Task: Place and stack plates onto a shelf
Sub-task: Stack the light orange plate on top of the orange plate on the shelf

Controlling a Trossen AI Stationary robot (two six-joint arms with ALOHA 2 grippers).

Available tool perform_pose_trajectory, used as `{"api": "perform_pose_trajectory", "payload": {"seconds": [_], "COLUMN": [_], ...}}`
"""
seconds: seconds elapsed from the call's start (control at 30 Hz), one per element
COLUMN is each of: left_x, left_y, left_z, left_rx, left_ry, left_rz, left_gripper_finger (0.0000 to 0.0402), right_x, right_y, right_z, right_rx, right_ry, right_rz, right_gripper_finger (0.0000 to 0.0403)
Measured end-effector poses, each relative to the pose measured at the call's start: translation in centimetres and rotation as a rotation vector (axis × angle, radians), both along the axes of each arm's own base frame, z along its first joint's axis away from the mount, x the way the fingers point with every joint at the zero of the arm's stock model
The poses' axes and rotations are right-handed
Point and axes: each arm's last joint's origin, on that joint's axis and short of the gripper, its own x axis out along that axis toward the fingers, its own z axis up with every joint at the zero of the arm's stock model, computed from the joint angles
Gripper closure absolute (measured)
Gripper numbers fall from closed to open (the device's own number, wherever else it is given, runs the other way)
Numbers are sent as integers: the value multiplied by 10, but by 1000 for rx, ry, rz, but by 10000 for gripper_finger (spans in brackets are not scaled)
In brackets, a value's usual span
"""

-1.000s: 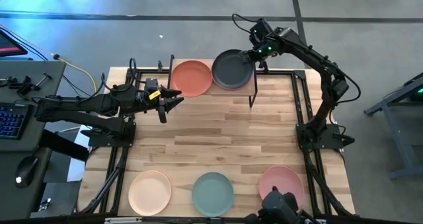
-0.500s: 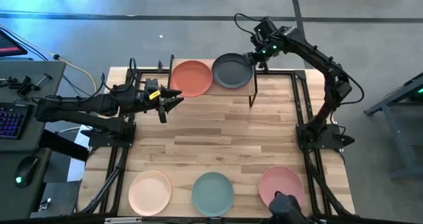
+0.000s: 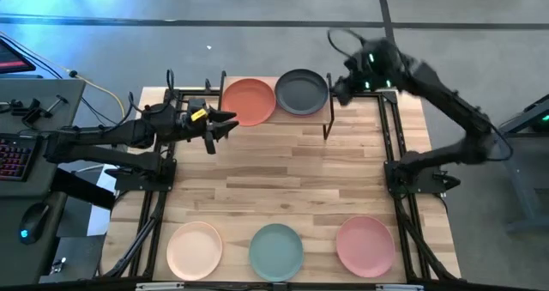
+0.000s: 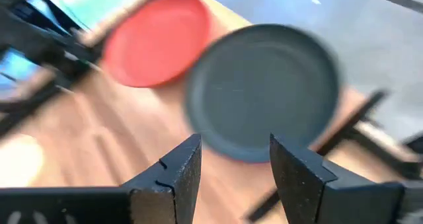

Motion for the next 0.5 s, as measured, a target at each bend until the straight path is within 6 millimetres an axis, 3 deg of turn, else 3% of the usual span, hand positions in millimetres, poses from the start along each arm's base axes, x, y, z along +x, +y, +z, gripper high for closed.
{"api": "perform_pose_trajectory", "payload": {"seconds": [0.23,0.37,0.5], "left_x": [0,0,0], "left_y": [4,4,4], "left_z": [2,2,1], "left_rx": [7,24,26], "left_ry": [-15,-10,-5], "left_rz": [-5,-3,-2], "left_gripper_finger": [248,248,248], "right_x": [-14,-16,-13], "right_y": [63,87,102], "right_z": [-46,-54,-61], "right_rx": [53,24,-56], "right_ry": [-395,-566,-595], "right_rz": [76,166,199], "right_gripper_finger": [245,245,245]}}
